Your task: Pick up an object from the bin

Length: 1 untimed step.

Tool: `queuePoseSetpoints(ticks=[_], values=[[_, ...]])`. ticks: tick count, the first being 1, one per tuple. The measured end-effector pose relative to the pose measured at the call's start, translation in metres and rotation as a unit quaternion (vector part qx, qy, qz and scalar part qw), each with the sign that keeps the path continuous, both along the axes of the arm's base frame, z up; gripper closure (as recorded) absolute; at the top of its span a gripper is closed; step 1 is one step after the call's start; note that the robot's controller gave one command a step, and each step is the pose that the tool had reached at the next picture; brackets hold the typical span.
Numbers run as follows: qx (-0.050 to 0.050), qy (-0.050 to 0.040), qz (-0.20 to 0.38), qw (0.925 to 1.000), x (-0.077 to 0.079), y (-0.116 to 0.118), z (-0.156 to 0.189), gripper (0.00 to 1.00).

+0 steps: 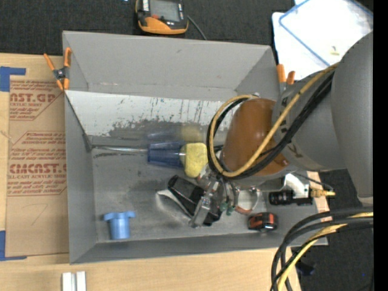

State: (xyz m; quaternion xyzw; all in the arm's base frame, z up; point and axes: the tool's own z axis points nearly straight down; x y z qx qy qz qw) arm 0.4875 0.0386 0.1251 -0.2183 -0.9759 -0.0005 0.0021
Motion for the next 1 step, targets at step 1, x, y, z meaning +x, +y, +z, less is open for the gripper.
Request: queuePoseSetpoints(ticks=[1], values=[[-0.001, -0.0038, -0.052, 0.9987, -0.0003, 0.0053, -0.0551, 0.0]])
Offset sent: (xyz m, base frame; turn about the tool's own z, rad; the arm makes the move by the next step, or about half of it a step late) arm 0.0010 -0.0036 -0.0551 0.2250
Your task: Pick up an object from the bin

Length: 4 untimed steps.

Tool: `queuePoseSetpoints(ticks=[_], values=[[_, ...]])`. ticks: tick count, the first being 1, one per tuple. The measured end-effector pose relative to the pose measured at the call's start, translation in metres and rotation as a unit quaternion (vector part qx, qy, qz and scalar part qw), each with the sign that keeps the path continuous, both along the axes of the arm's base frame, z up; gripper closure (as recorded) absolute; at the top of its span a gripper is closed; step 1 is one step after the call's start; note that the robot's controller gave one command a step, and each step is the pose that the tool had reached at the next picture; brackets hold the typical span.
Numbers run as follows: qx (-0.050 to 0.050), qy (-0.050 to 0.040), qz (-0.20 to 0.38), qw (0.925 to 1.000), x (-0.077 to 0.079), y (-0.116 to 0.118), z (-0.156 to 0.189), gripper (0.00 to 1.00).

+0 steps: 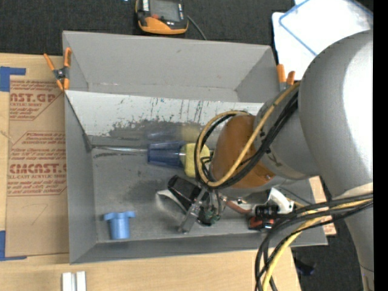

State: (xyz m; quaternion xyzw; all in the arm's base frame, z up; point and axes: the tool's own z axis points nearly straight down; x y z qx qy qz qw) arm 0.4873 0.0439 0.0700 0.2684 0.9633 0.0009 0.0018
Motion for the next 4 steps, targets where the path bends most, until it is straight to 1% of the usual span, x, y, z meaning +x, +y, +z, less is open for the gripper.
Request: queuePoseSetpoints(ticks=[1, 2, 3, 4], values=[[0.003, -0.0009, -0.045, 0.999, 0.002, -0.004, 0.001, 1.0], [0.003, -0.0007, -0.055, 0.9985, 0.002, -0.005, 0.001, 1.0], [0.002, 0.0042, -0.056, 0.9984, -0.001, -0.006, 0.013, 1.0], [0.002, 0.0039, -0.056, 0.9984, -0.001, -0.006, 0.035, 1.0]])
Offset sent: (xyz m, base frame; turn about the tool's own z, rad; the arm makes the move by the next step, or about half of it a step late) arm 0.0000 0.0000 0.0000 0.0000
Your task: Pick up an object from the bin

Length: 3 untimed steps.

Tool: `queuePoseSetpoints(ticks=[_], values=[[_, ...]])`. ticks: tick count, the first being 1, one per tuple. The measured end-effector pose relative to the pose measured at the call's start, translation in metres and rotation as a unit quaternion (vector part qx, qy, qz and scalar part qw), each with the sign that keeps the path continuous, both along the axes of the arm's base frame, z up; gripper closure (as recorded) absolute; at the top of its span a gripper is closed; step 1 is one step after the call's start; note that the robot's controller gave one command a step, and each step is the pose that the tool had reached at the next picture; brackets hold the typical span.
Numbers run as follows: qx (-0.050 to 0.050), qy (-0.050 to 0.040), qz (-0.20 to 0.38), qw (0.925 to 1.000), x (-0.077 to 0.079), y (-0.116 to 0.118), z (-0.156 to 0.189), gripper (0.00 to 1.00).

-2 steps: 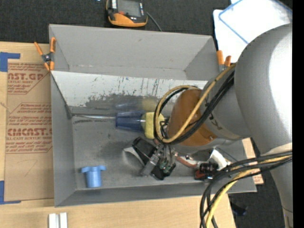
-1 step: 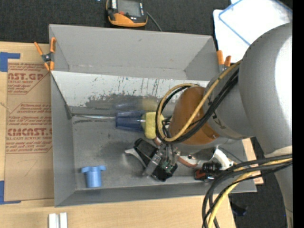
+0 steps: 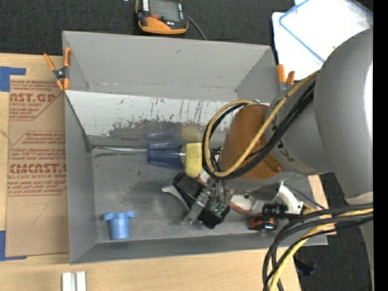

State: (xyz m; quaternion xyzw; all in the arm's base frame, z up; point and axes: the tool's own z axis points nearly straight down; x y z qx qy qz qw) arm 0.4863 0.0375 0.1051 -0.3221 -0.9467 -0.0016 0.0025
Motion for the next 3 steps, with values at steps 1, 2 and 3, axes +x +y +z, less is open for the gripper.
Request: queuePoseSetpoints(ticks=[1, 2, 3], values=[[-0.001, 0.0063, 0.0, 1.0, -0.003, 0.0, 0.04, 1.0], [-0.001, 0.0085, 0.001, 1.0, -0.004, 0.0, 0.069, 1.0], [-0.001, 0.01, 0.001, 0.9999, -0.005, 0.0, 0.078, 1.0]])
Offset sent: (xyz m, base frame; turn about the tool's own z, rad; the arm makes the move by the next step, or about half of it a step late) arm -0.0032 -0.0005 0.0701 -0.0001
